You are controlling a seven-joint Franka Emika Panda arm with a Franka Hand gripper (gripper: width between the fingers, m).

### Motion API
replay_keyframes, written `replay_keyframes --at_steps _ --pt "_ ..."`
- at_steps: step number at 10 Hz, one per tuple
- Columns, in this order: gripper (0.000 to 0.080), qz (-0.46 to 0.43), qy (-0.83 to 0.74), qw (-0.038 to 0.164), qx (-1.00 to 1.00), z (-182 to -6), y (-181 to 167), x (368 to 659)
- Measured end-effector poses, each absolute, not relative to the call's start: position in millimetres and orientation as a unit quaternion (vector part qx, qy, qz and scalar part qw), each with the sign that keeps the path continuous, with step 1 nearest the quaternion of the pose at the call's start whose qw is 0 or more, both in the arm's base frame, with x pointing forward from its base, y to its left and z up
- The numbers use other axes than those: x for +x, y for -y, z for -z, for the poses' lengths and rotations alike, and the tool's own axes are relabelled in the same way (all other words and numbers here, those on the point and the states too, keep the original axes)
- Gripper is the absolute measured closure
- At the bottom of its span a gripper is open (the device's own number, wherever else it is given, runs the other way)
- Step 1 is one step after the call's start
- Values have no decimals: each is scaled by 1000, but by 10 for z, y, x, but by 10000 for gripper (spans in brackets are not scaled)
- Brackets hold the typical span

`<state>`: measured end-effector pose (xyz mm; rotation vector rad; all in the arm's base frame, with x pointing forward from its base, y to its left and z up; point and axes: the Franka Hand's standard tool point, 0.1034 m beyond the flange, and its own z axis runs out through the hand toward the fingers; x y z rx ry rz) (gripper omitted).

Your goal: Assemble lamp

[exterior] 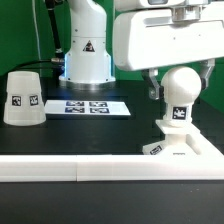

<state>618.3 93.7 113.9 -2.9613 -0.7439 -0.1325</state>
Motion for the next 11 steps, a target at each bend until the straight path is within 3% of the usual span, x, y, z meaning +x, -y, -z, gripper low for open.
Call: replay_keyframes --at_steps 2,7,10,11 --pt "101 44 290 36 -955 -1139 -920 6184" --pt "101 38 551 -12 -834 -1137 -893 6181" --pt "101 24 648 -31 -761 -1153 -870 6193" --pt "138 24 648 -31 -760 -1148 -870 6190"
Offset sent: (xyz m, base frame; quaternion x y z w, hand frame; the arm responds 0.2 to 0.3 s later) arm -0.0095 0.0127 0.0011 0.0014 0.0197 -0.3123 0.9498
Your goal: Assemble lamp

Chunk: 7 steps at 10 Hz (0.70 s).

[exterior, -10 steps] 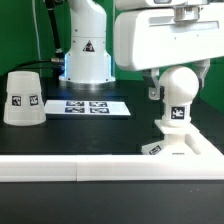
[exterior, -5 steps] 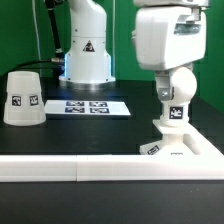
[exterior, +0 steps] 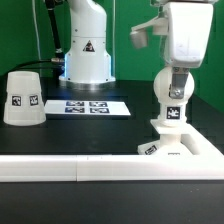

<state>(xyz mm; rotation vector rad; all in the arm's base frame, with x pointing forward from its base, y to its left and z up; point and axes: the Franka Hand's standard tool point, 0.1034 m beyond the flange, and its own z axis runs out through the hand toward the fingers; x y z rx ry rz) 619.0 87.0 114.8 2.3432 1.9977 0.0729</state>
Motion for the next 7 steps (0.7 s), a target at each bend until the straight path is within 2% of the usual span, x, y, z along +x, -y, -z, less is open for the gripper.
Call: replay_keyframes --at_steps 1,2,7 --pt "138 -23 -645 30 764 -1142 -867 6188" --pt "223 -23 -644 30 764 -1142 -863 6189" --pt "223 -28 -576 29 817 -1139 -746 6174"
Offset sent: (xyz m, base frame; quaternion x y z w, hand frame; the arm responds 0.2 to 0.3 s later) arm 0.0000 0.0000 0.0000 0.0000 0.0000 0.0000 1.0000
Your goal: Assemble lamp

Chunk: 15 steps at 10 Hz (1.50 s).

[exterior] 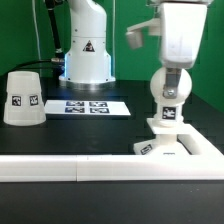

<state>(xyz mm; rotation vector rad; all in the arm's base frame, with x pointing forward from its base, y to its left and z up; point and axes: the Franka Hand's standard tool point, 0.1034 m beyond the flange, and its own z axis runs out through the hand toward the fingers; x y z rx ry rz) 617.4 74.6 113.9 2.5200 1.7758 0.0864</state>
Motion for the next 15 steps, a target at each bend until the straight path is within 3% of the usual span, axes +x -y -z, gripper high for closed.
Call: replay_keyframes --at_steps 4,11,15 --pt "222 -64 -379 28 923 -1120 -784 6148" --pt "222 -73 -167 13 983 -1140 -790 6171" --pt "222 -86 69 -9 994 -1128 -884 6097"
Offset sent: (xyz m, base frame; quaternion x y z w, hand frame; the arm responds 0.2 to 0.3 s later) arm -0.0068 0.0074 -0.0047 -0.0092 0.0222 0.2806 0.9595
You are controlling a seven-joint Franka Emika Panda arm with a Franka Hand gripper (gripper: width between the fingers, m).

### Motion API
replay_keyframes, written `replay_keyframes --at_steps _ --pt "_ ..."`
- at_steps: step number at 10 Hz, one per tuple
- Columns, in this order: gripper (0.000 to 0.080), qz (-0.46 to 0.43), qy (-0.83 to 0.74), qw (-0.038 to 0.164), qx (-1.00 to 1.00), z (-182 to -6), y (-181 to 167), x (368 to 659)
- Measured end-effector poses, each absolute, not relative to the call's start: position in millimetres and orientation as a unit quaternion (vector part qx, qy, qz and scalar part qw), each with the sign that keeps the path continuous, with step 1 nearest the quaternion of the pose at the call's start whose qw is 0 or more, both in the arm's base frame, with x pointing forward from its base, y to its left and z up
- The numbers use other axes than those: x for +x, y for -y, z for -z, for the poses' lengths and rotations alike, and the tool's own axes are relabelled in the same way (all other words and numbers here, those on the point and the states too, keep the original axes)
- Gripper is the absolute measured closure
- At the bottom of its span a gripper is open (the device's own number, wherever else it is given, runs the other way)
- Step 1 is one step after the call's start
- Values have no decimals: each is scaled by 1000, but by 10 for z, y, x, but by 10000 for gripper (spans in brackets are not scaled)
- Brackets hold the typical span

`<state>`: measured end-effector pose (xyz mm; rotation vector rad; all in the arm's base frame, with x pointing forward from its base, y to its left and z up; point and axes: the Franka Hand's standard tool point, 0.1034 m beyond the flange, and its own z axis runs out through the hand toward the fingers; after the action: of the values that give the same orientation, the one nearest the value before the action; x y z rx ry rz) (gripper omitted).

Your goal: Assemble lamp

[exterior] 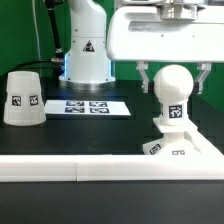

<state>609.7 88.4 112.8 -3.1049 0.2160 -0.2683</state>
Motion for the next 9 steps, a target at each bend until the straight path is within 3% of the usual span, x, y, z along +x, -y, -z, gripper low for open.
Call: replay_keyframes --at_steps 6,9 --pt "222 74 -258 37 -962 -1103 -890 6074" --pt "222 44 -409 61 -910 -1080 -966 6025"
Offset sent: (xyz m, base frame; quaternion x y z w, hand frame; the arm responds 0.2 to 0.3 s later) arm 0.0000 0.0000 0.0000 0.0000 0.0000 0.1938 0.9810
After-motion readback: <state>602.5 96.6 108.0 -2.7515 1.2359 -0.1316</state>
